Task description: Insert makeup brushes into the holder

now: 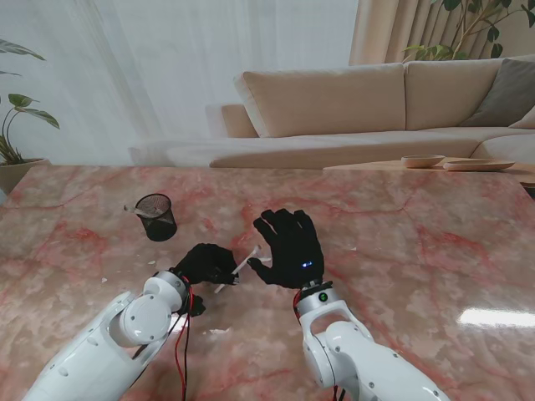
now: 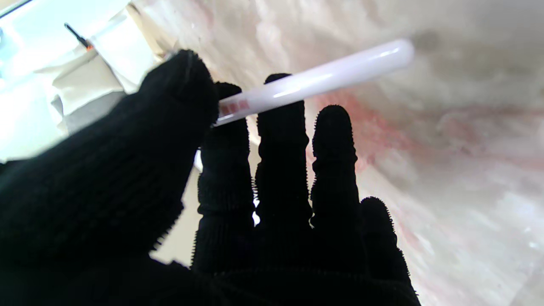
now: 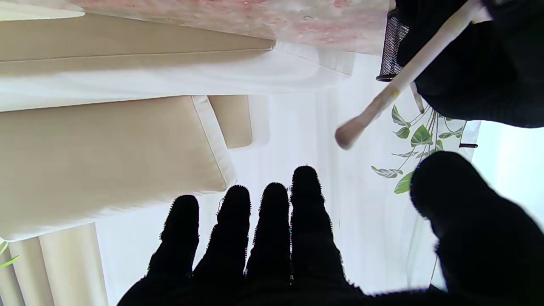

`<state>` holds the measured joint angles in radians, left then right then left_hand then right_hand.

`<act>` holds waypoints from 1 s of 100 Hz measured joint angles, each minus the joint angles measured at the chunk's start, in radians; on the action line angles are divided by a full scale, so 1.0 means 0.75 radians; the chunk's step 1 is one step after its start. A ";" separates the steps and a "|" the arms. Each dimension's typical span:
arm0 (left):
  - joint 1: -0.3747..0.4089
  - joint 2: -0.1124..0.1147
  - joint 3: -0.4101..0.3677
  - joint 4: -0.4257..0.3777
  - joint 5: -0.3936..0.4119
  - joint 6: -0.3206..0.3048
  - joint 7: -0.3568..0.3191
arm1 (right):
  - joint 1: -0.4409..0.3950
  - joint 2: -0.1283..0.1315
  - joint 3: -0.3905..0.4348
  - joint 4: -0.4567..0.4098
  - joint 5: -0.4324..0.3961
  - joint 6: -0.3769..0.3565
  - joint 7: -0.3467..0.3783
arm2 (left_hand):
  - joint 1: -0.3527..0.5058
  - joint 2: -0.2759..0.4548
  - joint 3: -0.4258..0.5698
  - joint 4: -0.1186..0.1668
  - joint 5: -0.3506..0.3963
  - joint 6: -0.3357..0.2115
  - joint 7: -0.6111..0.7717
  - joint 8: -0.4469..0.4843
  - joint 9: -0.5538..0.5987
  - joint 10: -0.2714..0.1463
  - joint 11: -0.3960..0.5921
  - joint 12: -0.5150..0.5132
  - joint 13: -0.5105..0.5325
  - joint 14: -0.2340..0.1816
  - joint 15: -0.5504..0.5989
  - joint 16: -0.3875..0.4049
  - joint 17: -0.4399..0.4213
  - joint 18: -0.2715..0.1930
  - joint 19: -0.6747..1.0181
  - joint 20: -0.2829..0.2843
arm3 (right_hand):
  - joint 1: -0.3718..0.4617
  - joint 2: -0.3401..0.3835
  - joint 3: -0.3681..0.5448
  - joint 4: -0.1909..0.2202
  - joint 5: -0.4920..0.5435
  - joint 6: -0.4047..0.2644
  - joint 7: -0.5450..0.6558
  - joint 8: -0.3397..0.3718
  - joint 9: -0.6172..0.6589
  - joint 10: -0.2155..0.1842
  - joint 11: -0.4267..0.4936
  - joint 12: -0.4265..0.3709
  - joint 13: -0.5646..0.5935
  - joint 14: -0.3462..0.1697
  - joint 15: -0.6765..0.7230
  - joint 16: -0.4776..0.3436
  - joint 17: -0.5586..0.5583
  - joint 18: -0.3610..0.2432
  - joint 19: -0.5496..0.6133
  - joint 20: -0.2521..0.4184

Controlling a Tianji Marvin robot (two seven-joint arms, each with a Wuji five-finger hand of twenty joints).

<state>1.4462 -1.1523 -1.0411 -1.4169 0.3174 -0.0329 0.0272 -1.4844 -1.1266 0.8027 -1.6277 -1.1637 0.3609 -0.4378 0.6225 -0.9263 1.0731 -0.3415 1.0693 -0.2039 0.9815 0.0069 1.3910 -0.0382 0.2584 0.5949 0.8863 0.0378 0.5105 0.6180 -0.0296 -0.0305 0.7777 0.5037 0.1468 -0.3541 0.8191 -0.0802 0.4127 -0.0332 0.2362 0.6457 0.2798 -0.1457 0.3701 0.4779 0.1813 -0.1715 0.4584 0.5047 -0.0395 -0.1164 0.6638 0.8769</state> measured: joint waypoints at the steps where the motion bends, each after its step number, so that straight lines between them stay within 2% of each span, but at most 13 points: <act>1: 0.003 -0.001 -0.004 -0.005 -0.001 0.001 0.007 | -0.006 0.001 0.008 -0.008 0.000 -0.005 0.007 | 0.000 0.000 0.000 0.000 0.000 0.000 0.000 0.000 0.000 0.000 0.000 0.000 0.000 0.000 0.000 0.000 0.000 0.000 0.000 0.000 | 0.000 0.003 0.000 0.000 0.000 0.005 0.000 0.000 0.000 0.001 -0.005 -0.005 0.000 0.002 -0.019 -0.016 0.000 0.003 -0.015 -0.010; 16: 0.050 -0.009 -0.061 -0.081 0.013 0.004 0.048 | -0.083 0.014 0.115 -0.097 -0.005 -0.068 0.082 | 0.000 0.000 0.000 0.000 0.000 0.000 0.000 0.001 0.000 0.001 0.000 0.012 0.000 0.001 0.000 0.004 0.000 0.002 0.000 -0.010 | -0.098 0.077 -0.025 0.030 -0.055 0.031 -0.067 -0.044 0.000 0.032 -0.145 -0.119 0.027 0.035 -0.234 -0.131 0.001 0.019 -0.180 -0.168; 22: 0.065 -0.009 -0.082 -0.114 0.026 0.004 0.058 | -0.107 0.019 0.148 -0.118 -0.002 -0.090 0.094 | 0.000 0.000 0.000 0.000 0.000 -0.001 0.001 0.011 0.000 0.001 0.000 0.012 0.000 0.001 0.000 0.004 0.000 0.002 0.000 -0.010 | -0.149 0.110 -0.051 0.044 -0.068 0.039 -0.098 -0.062 0.002 0.046 -0.200 -0.173 0.042 0.048 -0.303 -0.169 0.005 0.031 -0.221 -0.207; 28: 0.081 -0.009 -0.101 -0.146 0.030 0.004 0.072 | -0.133 0.021 0.189 -0.139 0.004 -0.118 0.115 | 0.000 0.000 0.000 0.000 0.000 -0.001 0.001 0.012 0.000 0.001 0.000 0.013 0.000 0.001 0.000 0.004 0.000 0.002 0.000 -0.010 | -0.166 0.143 -0.074 0.046 -0.068 0.041 -0.118 -0.086 0.021 0.053 -0.248 -0.231 0.059 0.051 -0.356 -0.188 0.015 0.032 -0.239 -0.239; 34: 0.101 -0.013 -0.133 -0.184 0.034 0.004 0.087 | -0.169 0.021 0.247 -0.169 0.019 -0.162 0.150 | 0.000 0.000 0.000 0.000 0.000 -0.002 0.001 0.012 0.000 0.001 0.000 0.013 0.000 0.001 0.000 0.004 0.000 0.002 0.000 -0.010 | -0.170 0.176 -0.105 0.071 -0.068 0.045 -0.138 -0.111 0.035 0.073 -0.296 -0.281 0.062 0.073 -0.404 -0.221 0.019 0.033 -0.247 -0.267; 44: 0.123 -0.014 -0.175 -0.237 0.040 0.004 0.104 | -0.222 0.027 0.323 -0.222 0.047 -0.211 0.220 | 0.000 0.000 0.000 0.000 0.000 -0.004 0.001 0.013 0.000 0.001 0.000 0.013 0.000 0.001 0.000 0.004 0.000 0.002 0.000 -0.010 | -0.233 0.223 -0.146 0.094 -0.068 0.046 -0.153 -0.133 0.069 0.089 -0.330 -0.344 0.127 0.079 -0.447 -0.246 0.042 0.035 -0.254 -0.287; 45: 0.125 -0.014 -0.179 -0.241 0.040 0.004 0.106 | -0.226 0.028 0.329 -0.227 0.049 -0.214 0.226 | 0.000 0.000 0.000 0.000 0.000 -0.004 0.001 0.013 0.000 0.001 0.000 0.013 0.000 0.001 0.000 0.004 0.000 0.002 0.000 -0.010 | -0.233 0.223 -0.150 0.112 -0.067 0.046 -0.153 -0.134 0.079 0.092 -0.336 -0.346 0.129 0.079 -0.449 -0.246 0.044 0.036 -0.254 -0.288; 57: 0.140 -0.017 -0.223 -0.281 0.053 0.004 0.131 | -0.271 0.036 0.412 -0.259 0.074 -0.303 0.295 | 0.000 0.000 0.000 0.000 0.000 -0.005 0.001 0.013 0.000 0.001 0.000 0.013 -0.003 0.001 0.000 0.004 0.000 0.004 0.000 -0.010 | -0.233 0.224 -0.154 0.114 -0.041 0.011 -0.152 -0.147 0.116 0.096 -0.330 -0.361 0.155 0.079 -0.453 -0.258 0.035 0.037 -0.271 -0.304; 61: 0.145 -0.018 -0.239 -0.292 0.056 0.004 0.139 | -0.279 0.040 0.427 -0.260 0.080 -0.318 0.302 | 0.000 0.000 0.000 0.000 0.000 -0.005 0.001 0.013 0.000 0.001 0.000 0.013 -0.015 0.003 -0.007 0.004 0.000 0.010 0.000 -0.010 | -0.233 0.224 -0.154 0.144 -0.041 0.011 -0.152 -0.155 0.116 0.096 -0.330 -0.362 0.155 0.079 -0.453 -0.258 0.029 0.037 -0.274 -0.304; 76: 0.162 -0.025 -0.303 -0.323 0.099 -0.002 0.178 | -0.300 0.052 0.445 -0.256 0.088 -0.294 0.307 | -0.024 0.000 0.016 0.000 0.000 -0.026 0.003 0.013 0.000 0.001 0.000 0.013 -0.047 0.004 -0.018 0.004 0.000 0.014 0.000 -0.010 | -0.233 0.236 -0.168 0.144 -0.041 0.000 -0.152 -0.160 0.115 0.096 -0.330 -0.363 0.153 0.079 -0.469 -0.258 0.013 0.045 -0.288 -0.305; 100: 0.169 -0.040 -0.419 -0.340 0.068 -0.006 0.252 | -0.303 0.054 0.439 -0.221 0.119 -0.257 0.322 | -0.025 0.000 0.016 0.000 0.000 -0.029 0.003 0.013 0.000 0.001 0.000 0.013 -0.081 0.004 -0.027 0.004 0.000 0.015 -0.033 -0.025 | -0.227 0.236 -0.188 0.144 -0.041 -0.001 -0.152 -0.163 0.096 0.096 -0.331 -0.363 0.122 0.079 -0.473 -0.258 -0.005 0.050 -0.289 -0.305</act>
<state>1.5729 -1.1826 -1.3553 -1.6721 0.3685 -0.0375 0.2165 -1.7118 -1.0863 1.1319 -1.7938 -1.0742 0.1679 -0.1966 0.6040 -0.9264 1.0850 -0.3417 1.0693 -0.2256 0.9837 0.0170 1.3910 -0.0378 0.2585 0.6042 0.8259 0.0409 0.4902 0.6209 -0.0296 -0.0195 0.7530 0.4849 -0.0235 -0.1769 0.6782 0.0281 0.3821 -0.0336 0.1223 0.5233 0.3521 -0.0739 0.1222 0.2060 0.2730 -0.1119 0.1040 0.3111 -0.0431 -0.0790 0.4473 0.6479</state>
